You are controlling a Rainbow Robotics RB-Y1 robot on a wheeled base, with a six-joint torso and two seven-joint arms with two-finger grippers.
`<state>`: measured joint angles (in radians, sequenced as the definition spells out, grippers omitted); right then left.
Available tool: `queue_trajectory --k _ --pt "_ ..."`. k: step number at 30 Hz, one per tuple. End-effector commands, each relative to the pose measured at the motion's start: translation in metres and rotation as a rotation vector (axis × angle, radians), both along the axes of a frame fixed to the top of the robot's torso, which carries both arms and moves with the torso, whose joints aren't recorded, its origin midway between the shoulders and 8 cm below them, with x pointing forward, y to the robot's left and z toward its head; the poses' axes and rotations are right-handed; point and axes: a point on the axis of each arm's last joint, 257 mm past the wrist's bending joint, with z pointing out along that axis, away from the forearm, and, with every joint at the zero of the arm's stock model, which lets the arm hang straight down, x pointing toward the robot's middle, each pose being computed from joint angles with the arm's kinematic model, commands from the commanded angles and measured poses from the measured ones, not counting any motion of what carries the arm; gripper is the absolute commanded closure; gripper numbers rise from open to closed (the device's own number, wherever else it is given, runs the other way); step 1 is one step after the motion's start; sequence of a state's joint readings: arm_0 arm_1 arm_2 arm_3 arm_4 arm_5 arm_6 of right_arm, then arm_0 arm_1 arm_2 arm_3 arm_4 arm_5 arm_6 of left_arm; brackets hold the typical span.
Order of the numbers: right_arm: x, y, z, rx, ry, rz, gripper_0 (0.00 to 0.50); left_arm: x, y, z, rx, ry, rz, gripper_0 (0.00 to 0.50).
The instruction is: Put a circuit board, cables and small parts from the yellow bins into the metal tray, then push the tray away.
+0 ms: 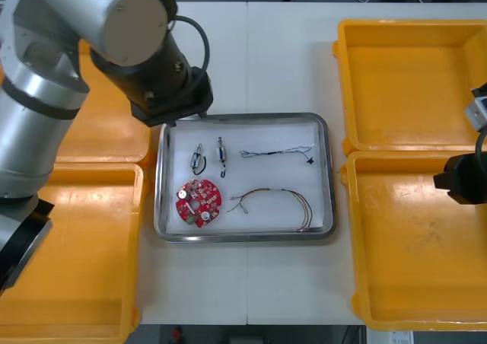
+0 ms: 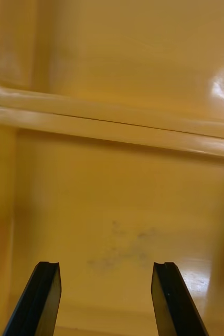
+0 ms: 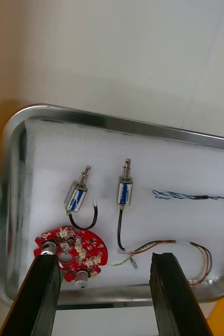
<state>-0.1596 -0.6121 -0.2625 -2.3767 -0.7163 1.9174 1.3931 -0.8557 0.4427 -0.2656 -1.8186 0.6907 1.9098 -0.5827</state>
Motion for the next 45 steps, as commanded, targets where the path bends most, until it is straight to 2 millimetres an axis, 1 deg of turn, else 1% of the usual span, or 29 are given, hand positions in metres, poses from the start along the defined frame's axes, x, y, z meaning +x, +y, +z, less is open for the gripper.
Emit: queue_trajectory --k 1,2,5,7,9,10,12,16,17,18,22,24,25,28,29,31,32,33,36,38,39,42,45 --pt "-0.001 0.039 0.016 -0.04 -0.021 0.163 0.0 -0.016 0.03 0.005 0.038 -0.082 -0.137 0.0" --pt "-0.001 0.052 0.019 -0.032 -0.017 0.213 0.0 -0.022 0.041 0.005 0.047 -0.095 -0.154 0.0" --pt "-0.004 0.083 0.021 -0.025 -0.007 0.317 0.0 -0.032 0.062 0.007 0.061 -0.116 -0.184 0.0" --pt "-0.005 0.095 0.022 -0.027 -0.004 0.361 0.0 -0.036 0.07 0.011 0.065 -0.131 -0.201 0.0" --pt "-0.007 0.114 0.023 -0.04 -0.001 0.429 0.0 -0.043 0.083 0.016 0.066 -0.152 -0.222 0.0" --pt "-0.007 0.117 0.023 -0.046 0.0 0.441 0.0 -0.044 0.086 0.018 0.065 -0.157 -0.225 0.0" --pt "-0.008 0.129 0.024 -0.07 -0.004 0.49 0.0 -0.05 0.1 0.022 0.068 -0.175 -0.239 0.0" --pt "-0.013 0.15 0.024 -0.116 -0.004 0.586 0.0 -0.064 0.124 0.023 0.074 -0.194 -0.253 0.0" --pt "-0.014 0.152 0.023 -0.127 -0.003 0.6 0.0 -0.066 0.128 0.023 0.078 -0.196 -0.252 0.0" --pt "-0.018 0.157 0.021 -0.147 0.001 0.632 0.0 -0.07 0.136 0.021 0.09 -0.2 -0.252 0.0" --pt "-0.031 0.168 0.011 -0.219 0.015 0.722 0.0 -0.083 0.165 0.013 0.128 -0.2 -0.241 0.0" --pt "-0.031 0.171 0.011 -0.247 0.006 0.745 0.0 -0.088 0.174 0.011 0.137 -0.198 -0.237 0.0" --pt "-0.032 0.175 0.008 -0.269 0.01 0.768 0.0 -0.093 0.184 0.008 0.148 -0.194 -0.231 0.0" --pt "-0.037 0.186 0.001 -0.313 0.015 0.823 0.0 -0.1 0.201 0.002 0.162 -0.183 -0.216 0.0" --pt "-0.038 0.189 0.0 -0.319 0.012 0.835 0.0 -0.102 0.204 0.0 0.164 -0.18 -0.212 0.0" --pt "-0.04 0.198 0.0 -0.344 0.004 0.875 0.0 -0.109 0.217 -0.008 0.176 -0.162 -0.196 0.0" --pt "-0.041 0.2 -0.001 -0.347 0.007 0.884 0.0 -0.11 0.22 -0.009 0.178 -0.159 -0.191 0.0" --pt "-0.043 0.207 -0.004 -0.359 0.012 0.915 0.0 -0.114 0.226 -0.013 0.178 -0.148 -0.174 0.0" --pt "-0.046 0.222 -0.01 -0.378 0.02 0.959 0.0 -0.12 0.236 -0.019 0.185 -0.132 -0.159 0.0" --pt "-0.046 0.233 -0.014 -0.397 0.018 0.986 0.0 -0.123 0.24 -0.022 0.186 -0.125 -0.148 0.0" --pt "-0.046 0.242 -0.018 -0.41 0.017 1.001 0.0 -0.125 0.244 -0.023 0.191 -0.122 -0.14 0.0" --pt "-0.046 0.258 -0.026 -0.438 0.02 1.032 0.0 -0.128 0.248 -0.027 0.196 -0.111 -0.129 0.0" --pt "-0.045 0.267 -0.038 -0.455 0.042 1.046 0.0 -0.13 0.252 -0.03 0.201 -0.101 -0.116 0.0"
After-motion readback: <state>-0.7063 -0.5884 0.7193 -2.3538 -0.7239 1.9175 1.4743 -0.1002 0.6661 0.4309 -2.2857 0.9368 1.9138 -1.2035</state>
